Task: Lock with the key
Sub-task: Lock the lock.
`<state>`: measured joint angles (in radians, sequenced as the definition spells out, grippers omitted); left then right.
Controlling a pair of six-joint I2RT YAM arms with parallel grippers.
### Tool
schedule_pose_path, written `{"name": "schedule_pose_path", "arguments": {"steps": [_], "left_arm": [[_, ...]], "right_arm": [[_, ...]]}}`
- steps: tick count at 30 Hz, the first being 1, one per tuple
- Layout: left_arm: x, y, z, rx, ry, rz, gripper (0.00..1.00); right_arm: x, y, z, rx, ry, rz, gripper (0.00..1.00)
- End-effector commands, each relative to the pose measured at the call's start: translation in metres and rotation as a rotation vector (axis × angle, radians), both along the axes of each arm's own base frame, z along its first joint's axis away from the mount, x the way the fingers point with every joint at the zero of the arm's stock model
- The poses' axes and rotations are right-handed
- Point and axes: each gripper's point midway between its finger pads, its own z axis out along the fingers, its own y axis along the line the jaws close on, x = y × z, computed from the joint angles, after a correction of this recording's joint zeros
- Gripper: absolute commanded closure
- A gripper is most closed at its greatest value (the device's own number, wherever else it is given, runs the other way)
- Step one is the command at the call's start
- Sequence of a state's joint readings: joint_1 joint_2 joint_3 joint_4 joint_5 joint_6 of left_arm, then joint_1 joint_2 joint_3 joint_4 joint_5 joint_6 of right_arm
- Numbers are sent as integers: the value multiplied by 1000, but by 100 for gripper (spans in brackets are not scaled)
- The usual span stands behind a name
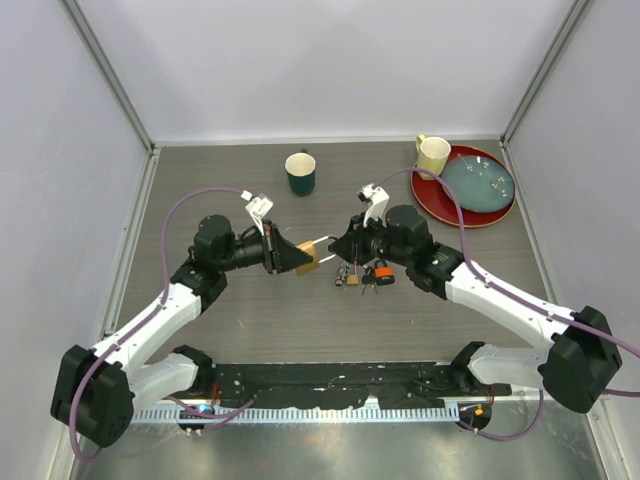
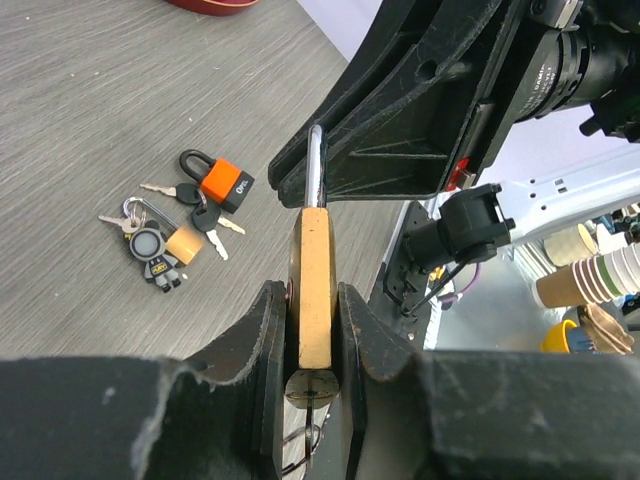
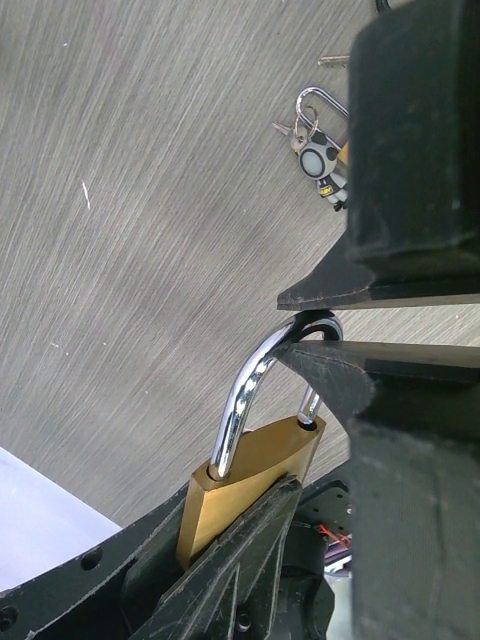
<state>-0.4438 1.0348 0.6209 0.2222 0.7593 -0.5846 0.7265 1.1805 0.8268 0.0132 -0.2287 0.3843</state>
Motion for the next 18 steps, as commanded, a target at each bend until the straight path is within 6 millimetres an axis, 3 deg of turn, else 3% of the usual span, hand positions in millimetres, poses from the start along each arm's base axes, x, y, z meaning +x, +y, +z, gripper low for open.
{"name": "schedule_pose_path", "arguments": {"steps": [1,9,18], "left_arm": [[10,-7,24,-103,-59,11,100],[13,-12,25,-136,-48,-5,100],[22,-9,9,-47,-70,49,100]], "right_arm": [[4,18,53,145,-77,39,99],[1,28,52,171,-54,67,99],[-11,40,67,221,-34,131,99]]}}
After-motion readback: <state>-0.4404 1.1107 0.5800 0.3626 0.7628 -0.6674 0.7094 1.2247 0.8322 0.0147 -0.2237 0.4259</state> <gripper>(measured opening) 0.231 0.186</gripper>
